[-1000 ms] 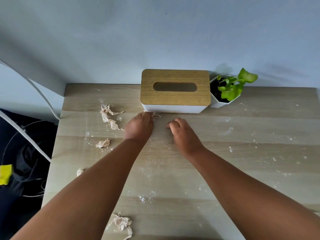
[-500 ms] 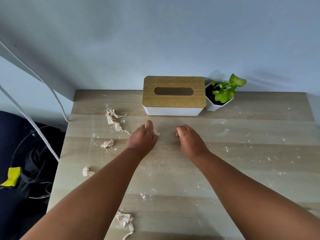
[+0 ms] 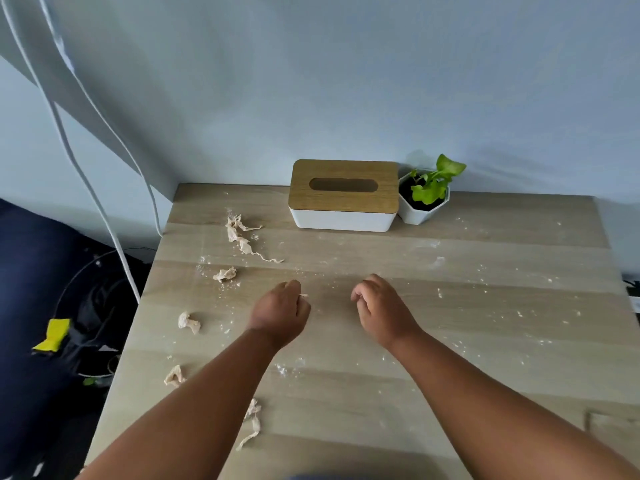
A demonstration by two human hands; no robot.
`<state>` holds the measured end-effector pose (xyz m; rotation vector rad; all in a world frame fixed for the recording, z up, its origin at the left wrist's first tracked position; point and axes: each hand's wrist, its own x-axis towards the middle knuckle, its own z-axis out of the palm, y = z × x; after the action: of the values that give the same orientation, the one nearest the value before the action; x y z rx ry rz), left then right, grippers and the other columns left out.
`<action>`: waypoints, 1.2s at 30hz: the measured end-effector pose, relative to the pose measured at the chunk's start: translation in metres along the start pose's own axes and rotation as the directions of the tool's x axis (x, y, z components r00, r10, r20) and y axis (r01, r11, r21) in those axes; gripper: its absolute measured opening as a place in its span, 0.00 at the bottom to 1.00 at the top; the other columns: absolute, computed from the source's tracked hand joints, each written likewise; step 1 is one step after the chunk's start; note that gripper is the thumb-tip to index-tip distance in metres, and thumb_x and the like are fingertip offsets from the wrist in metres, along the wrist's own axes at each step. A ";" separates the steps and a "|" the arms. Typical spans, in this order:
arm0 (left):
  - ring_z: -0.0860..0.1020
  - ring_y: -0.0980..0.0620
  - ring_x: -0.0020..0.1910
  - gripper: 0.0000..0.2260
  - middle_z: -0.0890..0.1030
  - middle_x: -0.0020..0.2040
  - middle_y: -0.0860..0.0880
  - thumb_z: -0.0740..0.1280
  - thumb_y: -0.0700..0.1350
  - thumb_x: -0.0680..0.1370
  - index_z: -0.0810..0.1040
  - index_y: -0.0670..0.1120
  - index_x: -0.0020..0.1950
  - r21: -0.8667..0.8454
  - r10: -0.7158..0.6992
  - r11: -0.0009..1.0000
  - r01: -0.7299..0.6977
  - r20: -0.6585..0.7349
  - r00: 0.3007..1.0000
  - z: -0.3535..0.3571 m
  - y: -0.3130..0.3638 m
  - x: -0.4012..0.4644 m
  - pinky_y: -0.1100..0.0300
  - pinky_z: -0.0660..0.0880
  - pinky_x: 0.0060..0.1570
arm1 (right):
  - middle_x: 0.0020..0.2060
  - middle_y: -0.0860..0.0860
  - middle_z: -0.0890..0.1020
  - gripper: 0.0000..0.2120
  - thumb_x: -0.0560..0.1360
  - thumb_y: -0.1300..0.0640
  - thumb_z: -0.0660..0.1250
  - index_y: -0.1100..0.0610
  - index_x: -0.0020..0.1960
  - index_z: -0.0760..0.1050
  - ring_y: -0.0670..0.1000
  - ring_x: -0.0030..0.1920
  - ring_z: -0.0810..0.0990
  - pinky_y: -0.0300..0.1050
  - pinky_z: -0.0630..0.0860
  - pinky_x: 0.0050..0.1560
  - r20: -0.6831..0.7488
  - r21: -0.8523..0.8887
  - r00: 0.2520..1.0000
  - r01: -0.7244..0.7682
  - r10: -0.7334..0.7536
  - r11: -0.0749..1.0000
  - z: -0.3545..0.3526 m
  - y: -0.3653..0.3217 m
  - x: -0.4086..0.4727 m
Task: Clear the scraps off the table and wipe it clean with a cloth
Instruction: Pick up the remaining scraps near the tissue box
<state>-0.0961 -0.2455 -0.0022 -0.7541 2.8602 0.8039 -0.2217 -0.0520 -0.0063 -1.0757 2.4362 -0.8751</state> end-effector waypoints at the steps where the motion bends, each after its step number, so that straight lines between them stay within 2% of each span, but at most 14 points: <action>1: 0.70 0.43 0.34 0.08 0.71 0.36 0.47 0.63 0.42 0.78 0.66 0.47 0.41 -0.003 -0.029 1.000 0.029 0.003 1.000 0.002 0.001 -0.006 0.54 0.63 0.34 | 0.44 0.57 0.79 0.07 0.75 0.71 0.63 0.63 0.44 0.78 0.59 0.47 0.77 0.55 0.77 0.53 0.008 0.007 0.999 0.033 -0.033 0.999 -0.001 -0.001 -0.003; 6: 0.71 0.42 0.36 0.06 0.71 0.36 0.47 0.61 0.42 0.80 0.67 0.46 0.43 -0.047 -0.156 0.987 0.155 -0.023 0.987 0.006 0.006 -0.043 0.54 0.62 0.36 | 0.42 0.55 0.78 0.07 0.76 0.69 0.64 0.62 0.42 0.77 0.56 0.44 0.77 0.54 0.76 0.48 0.075 0.027 0.990 0.115 -0.117 0.993 0.005 0.001 -0.018; 9: 0.70 0.45 0.35 0.08 0.70 0.34 0.49 0.61 0.43 0.81 0.67 0.46 0.42 -0.050 -0.179 0.983 0.176 -0.056 0.982 0.007 0.004 -0.070 0.54 0.61 0.36 | 0.43 0.54 0.79 0.08 0.78 0.68 0.62 0.62 0.44 0.78 0.56 0.46 0.77 0.52 0.76 0.50 0.142 0.038 0.981 0.126 -0.130 0.991 0.015 0.002 -0.026; 13: 0.70 0.46 0.36 0.12 0.71 0.35 0.49 0.59 0.48 0.84 0.66 0.47 0.41 -0.030 -0.245 0.969 0.244 -0.080 0.966 0.005 -0.003 -0.100 0.53 0.61 0.36 | 0.45 0.56 0.80 0.10 0.77 0.72 0.60 0.63 0.46 0.79 0.58 0.47 0.78 0.51 0.75 0.48 0.214 0.055 0.968 0.126 -0.135 0.991 0.029 -0.003 -0.031; 17: 0.71 0.43 0.37 0.12 0.70 0.34 0.49 0.57 0.47 0.85 0.66 0.47 0.42 -0.031 -0.341 0.940 0.340 -0.116 0.933 0.000 -0.023 -0.133 0.52 0.59 0.37 | 0.46 0.57 0.82 0.13 0.75 0.74 0.59 0.63 0.46 0.81 0.57 0.47 0.79 0.49 0.76 0.48 0.252 0.074 0.954 0.145 -0.159 0.987 0.048 -0.021 -0.030; 19: 0.76 0.43 0.41 0.09 0.76 0.39 0.47 0.57 0.44 0.85 0.71 0.45 0.47 -0.060 -0.386 0.923 0.381 -0.112 0.916 -0.003 -0.039 -0.146 0.53 0.65 0.40 | 0.46 0.56 0.82 0.14 0.74 0.75 0.60 0.62 0.47 0.81 0.56 0.47 0.80 0.47 0.75 0.46 0.270 0.072 0.947 0.162 -0.176 0.984 0.057 -0.030 -0.032; 20: 0.78 0.45 0.44 0.08 0.79 0.44 0.46 0.56 0.42 0.84 0.75 0.45 0.52 -0.072 -0.418 0.908 0.412 -0.100 0.903 -0.005 -0.048 -0.151 0.54 0.69 0.43 | 0.45 0.55 0.82 0.14 0.74 0.74 0.61 0.61 0.47 0.81 0.56 0.46 0.80 0.46 0.74 0.45 0.276 0.074 0.943 0.174 -0.188 0.982 0.061 -0.035 -0.033; 22: 0.77 0.51 0.45 0.14 0.80 0.50 0.48 0.56 0.39 0.82 0.76 0.47 0.63 -0.085 -0.490 0.871 0.483 -0.097 0.866 -0.011 -0.065 -0.158 0.57 0.72 0.44 | 0.45 0.53 0.81 0.13 0.74 0.73 0.61 0.60 0.47 0.81 0.55 0.46 0.79 0.46 0.75 0.45 0.286 0.075 0.937 0.188 -0.201 0.979 0.067 -0.044 -0.035; 24: 0.76 0.53 0.43 0.19 0.79 0.48 0.52 0.57 0.35 0.79 0.76 0.48 0.67 -0.094 -0.532 0.846 0.524 -0.106 0.840 -0.016 -0.083 -0.162 0.60 0.70 0.43 | 0.44 0.53 0.81 0.12 0.74 0.72 0.61 0.60 0.46 0.81 0.56 0.46 0.79 0.49 0.77 0.45 0.284 0.068 0.934 0.205 -0.216 0.976 0.071 -0.051 -0.039; 27: 0.77 0.54 0.45 0.22 0.77 0.47 0.52 0.56 0.31 0.76 0.78 0.47 0.65 -0.120 -0.540 0.840 0.529 -0.111 0.834 -0.021 -0.109 -0.167 0.62 0.70 0.43 | 0.45 0.54 0.82 0.11 0.75 0.70 0.61 0.60 0.47 0.80 0.56 0.47 0.79 0.52 0.77 0.46 0.316 0.035 0.919 0.236 -0.235 0.971 0.074 -0.060 -0.044; 29: 0.78 0.51 0.47 0.20 0.77 0.48 0.51 0.56 0.31 0.76 0.79 0.47 0.61 -0.132 -0.508 0.859 0.494 -0.113 0.854 -0.025 -0.125 -0.169 0.61 0.71 0.45 | 0.46 0.53 0.82 0.10 0.76 0.68 0.61 0.60 0.48 0.79 0.57 0.49 0.78 0.52 0.76 0.47 0.346 -0.014 0.909 0.252 -0.232 0.968 0.077 -0.065 -0.047; 33: 0.78 0.48 0.47 0.09 0.79 0.51 0.49 0.59 0.40 0.82 0.79 0.46 0.56 -0.131 -0.417 0.907 0.401 -0.129 0.900 -0.036 -0.149 -0.167 0.56 0.74 0.48 | 0.46 0.52 0.81 0.06 0.77 0.64 0.62 0.59 0.48 0.78 0.55 0.49 0.78 0.52 0.76 0.46 0.331 -0.102 0.928 0.212 -0.168 0.972 0.091 -0.081 -0.053; 36: 0.77 0.44 0.43 0.06 0.75 0.44 0.50 0.60 0.45 0.82 0.72 0.48 0.46 -0.050 -0.343 0.939 0.340 -0.126 0.931 -0.043 -0.160 -0.168 0.54 0.70 0.39 | 0.46 0.50 0.80 0.05 0.77 0.59 0.64 0.56 0.49 0.78 0.55 0.49 0.78 0.49 0.76 0.43 0.313 -0.160 0.939 0.203 -0.145 0.966 0.110 -0.097 -0.061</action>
<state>0.1300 -0.3124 -0.0070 -1.3095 2.7101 0.7684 -0.0719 -0.1012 -0.0229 -1.4005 2.2266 -0.4888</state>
